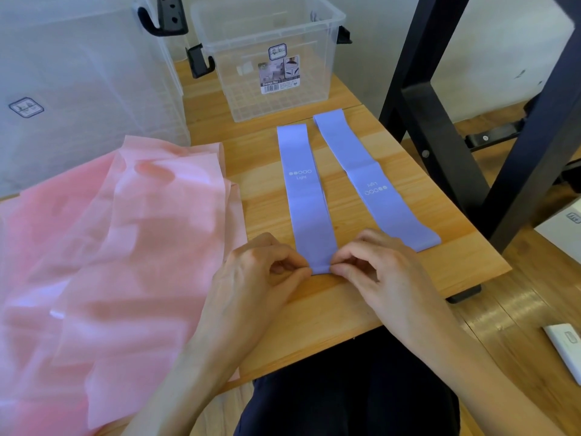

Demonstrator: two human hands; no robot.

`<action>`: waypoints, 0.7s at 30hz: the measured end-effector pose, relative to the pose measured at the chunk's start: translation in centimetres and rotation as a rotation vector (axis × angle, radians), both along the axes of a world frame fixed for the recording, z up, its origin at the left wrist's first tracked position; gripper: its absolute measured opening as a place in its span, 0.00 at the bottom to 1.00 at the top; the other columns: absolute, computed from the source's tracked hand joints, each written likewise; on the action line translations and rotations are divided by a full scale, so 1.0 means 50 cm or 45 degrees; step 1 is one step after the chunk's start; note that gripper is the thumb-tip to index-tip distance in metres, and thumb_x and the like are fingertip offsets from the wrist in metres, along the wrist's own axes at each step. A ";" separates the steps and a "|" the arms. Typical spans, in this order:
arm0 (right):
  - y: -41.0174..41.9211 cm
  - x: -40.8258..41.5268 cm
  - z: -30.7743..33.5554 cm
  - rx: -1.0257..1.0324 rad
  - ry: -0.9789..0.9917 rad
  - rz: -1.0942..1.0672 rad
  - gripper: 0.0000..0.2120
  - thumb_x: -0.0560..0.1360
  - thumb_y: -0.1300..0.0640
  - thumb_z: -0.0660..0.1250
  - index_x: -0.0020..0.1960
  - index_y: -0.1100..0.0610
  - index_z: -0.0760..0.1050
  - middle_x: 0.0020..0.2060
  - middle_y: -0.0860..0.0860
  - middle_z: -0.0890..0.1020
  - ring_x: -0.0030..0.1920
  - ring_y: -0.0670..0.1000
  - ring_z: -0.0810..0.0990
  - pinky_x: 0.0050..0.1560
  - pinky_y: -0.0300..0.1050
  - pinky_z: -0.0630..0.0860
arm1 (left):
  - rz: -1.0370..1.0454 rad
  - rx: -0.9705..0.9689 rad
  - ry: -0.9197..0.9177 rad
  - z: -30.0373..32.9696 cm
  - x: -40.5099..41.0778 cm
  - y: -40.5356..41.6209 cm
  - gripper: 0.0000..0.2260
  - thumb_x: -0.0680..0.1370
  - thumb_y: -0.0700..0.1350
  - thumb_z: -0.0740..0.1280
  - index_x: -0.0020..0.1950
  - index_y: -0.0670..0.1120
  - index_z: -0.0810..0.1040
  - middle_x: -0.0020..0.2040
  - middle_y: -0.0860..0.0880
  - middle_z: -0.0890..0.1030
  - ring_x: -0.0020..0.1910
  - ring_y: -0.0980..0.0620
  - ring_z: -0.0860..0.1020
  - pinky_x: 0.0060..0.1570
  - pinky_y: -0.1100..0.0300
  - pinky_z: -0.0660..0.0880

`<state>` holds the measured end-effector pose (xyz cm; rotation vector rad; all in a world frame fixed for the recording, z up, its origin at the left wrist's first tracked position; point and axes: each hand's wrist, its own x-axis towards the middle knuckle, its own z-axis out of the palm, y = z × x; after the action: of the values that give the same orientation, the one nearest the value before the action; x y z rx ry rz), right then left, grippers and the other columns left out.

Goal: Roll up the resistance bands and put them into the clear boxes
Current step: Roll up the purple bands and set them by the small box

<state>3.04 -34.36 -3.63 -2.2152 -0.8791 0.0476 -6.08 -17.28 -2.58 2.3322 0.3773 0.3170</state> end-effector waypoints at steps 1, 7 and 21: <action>0.000 0.001 -0.002 0.001 -0.006 -0.010 0.03 0.74 0.57 0.73 0.41 0.54 0.81 0.39 0.46 0.76 0.43 0.45 0.72 0.49 0.34 0.65 | 0.012 -0.008 -0.018 0.000 0.001 -0.001 0.05 0.72 0.49 0.76 0.41 0.58 0.82 0.42 0.61 0.79 0.44 0.63 0.79 0.45 0.53 0.78; 0.011 0.002 -0.019 0.090 -0.091 -0.064 0.03 0.74 0.59 0.72 0.42 0.55 0.79 0.39 0.46 0.76 0.42 0.48 0.75 0.47 0.36 0.69 | -0.005 0.042 -0.070 -0.006 -0.001 -0.004 0.05 0.75 0.47 0.73 0.43 0.58 0.82 0.43 0.60 0.79 0.44 0.61 0.79 0.43 0.53 0.78; 0.018 0.004 -0.036 0.212 -0.187 -0.076 0.04 0.74 0.56 0.70 0.44 0.57 0.81 0.41 0.46 0.76 0.44 0.48 0.76 0.47 0.44 0.73 | 0.040 0.234 -0.134 -0.009 -0.002 -0.009 0.06 0.76 0.53 0.68 0.51 0.58 0.84 0.46 0.61 0.79 0.42 0.56 0.80 0.37 0.55 0.78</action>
<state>3.25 -33.45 -5.44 -2.1072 -0.8628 -0.2122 -6.16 -17.73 -3.03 2.4777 0.3461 0.5069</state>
